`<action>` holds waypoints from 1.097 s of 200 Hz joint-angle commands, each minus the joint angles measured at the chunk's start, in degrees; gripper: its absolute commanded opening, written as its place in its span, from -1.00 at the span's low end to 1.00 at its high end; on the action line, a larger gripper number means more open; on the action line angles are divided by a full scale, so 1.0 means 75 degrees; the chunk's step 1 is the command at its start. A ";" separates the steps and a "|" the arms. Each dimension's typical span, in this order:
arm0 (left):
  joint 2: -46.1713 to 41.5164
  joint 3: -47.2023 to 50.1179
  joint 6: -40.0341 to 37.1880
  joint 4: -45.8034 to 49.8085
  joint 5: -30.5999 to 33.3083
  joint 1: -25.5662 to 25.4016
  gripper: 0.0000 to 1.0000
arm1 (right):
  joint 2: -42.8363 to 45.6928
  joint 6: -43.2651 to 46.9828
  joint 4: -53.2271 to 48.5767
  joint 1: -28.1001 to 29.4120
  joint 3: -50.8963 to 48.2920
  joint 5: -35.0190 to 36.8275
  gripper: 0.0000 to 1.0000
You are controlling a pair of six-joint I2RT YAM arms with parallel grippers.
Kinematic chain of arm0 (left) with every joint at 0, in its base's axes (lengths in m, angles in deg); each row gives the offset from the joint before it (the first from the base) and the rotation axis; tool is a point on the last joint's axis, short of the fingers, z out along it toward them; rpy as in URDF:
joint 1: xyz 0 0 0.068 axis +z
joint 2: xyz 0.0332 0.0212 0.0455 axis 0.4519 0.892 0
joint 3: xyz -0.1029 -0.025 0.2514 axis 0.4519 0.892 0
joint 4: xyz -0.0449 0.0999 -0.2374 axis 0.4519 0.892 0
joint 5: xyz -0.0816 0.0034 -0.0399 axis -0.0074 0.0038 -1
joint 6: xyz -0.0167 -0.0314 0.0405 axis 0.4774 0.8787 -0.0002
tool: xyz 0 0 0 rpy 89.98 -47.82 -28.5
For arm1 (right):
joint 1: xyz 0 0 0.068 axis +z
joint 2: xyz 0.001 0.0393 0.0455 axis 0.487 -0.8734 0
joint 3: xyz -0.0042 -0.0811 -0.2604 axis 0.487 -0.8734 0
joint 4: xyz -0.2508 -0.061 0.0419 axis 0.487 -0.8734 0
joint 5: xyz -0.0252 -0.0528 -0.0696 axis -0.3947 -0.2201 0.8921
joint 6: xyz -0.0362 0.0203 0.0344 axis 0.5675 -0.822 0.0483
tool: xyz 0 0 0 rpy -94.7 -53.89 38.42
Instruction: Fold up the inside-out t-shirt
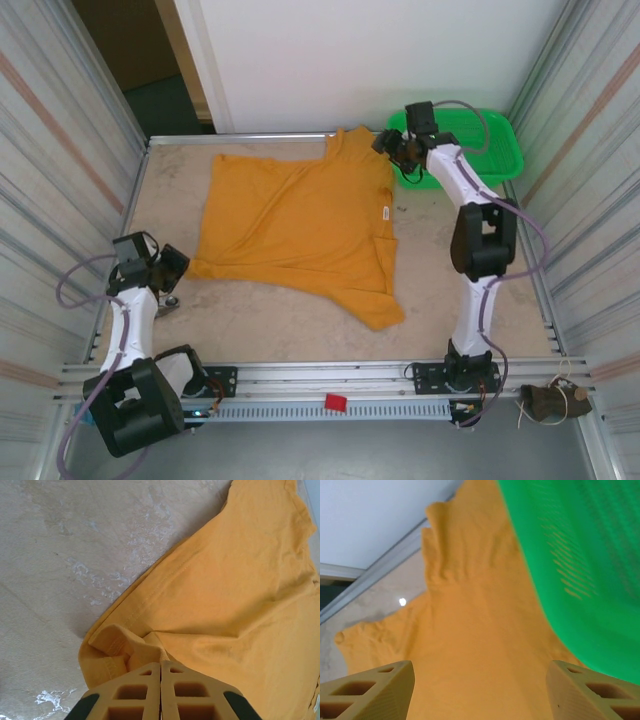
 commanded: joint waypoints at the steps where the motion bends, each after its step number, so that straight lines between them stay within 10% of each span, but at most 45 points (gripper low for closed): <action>1: 0.0064 0.0163 0.0195 -0.0277 -0.0192 0.0019 -0.86 | -0.0911 0.0248 -0.0805 0.0555 0.1403 -0.0033 0.38; 111: 0.0083 -0.0077 0.0148 -0.0134 -0.0123 0.0007 -0.86 | -0.2733 0.0295 -0.1811 -0.0020 0.3724 0.0494 0.36; 219: -0.0064 -0.0265 0.0091 0.0089 -0.0018 0.0007 -0.86 | 0.2002 0.1051 0.0285 0.0650 -0.2890 -0.0100 0.35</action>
